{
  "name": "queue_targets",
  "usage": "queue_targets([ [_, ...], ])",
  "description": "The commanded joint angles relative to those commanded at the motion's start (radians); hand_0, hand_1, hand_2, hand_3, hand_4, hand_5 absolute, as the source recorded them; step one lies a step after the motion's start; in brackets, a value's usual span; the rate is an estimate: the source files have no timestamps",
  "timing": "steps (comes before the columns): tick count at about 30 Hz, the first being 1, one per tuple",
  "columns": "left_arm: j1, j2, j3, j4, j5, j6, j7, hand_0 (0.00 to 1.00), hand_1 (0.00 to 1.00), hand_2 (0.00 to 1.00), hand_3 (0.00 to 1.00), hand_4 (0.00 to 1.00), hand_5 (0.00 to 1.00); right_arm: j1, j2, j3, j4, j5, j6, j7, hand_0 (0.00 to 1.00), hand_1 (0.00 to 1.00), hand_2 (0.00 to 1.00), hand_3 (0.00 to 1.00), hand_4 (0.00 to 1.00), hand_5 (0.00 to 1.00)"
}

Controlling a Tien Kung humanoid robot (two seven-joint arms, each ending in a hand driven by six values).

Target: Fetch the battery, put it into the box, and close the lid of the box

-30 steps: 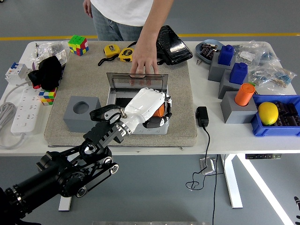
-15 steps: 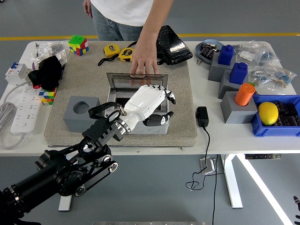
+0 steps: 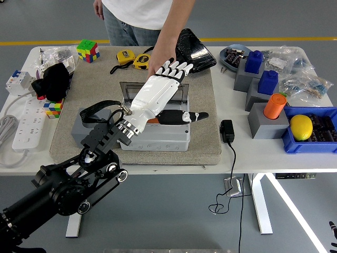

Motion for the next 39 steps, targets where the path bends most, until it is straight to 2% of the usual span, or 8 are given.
queue_targets([
  [10, 0.023, 0.016, -0.049, -0.037, 0.039, -0.045, 0.055, 0.998, 0.998, 0.998, 0.998, 0.998, 0.998, -0.002, 0.0, 0.002, 0.0, -0.003, -0.001, -0.001, 0.849, 0.813, 0.775, 0.802, 0.998, 0.998],
  [19, 0.035, 0.03, -0.118, -0.055, 0.014, -0.188, 0.145, 0.998, 0.998, 0.998, 0.998, 0.998, 0.998, -0.005, -0.002, -0.002, 0.0, 0.001, -0.002, -0.002, 0.848, 0.811, 0.774, 0.802, 0.998, 0.998],
  [28, 0.04, 0.035, -0.132, -0.056, 0.018, -0.2, 0.163, 0.998, 0.998, 0.998, 0.998, 0.998, 0.998, -0.007, -0.002, -0.003, 0.0, 0.001, -0.002, -0.003, 0.848, 0.811, 0.774, 0.802, 0.998, 0.998],
  [32, 0.045, 0.04, -0.129, -0.057, 0.021, -0.221, 0.177, 0.998, 0.998, 0.998, 0.998, 0.998, 0.998, -0.007, -0.003, -0.003, 0.0, 0.001, -0.002, -0.003, 0.848, 0.811, 0.774, 0.802, 0.998, 0.998],
  [39, 0.054, 0.07, -0.12, -0.068, 0.021, -0.248, 0.199, 0.998, 0.998, 0.985, 0.984, 0.998, 0.998, -0.008, -0.004, 0.003, 0.0, -0.001, -0.002, -0.003, 0.849, 0.811, 0.774, 0.802, 0.998, 0.998],
])
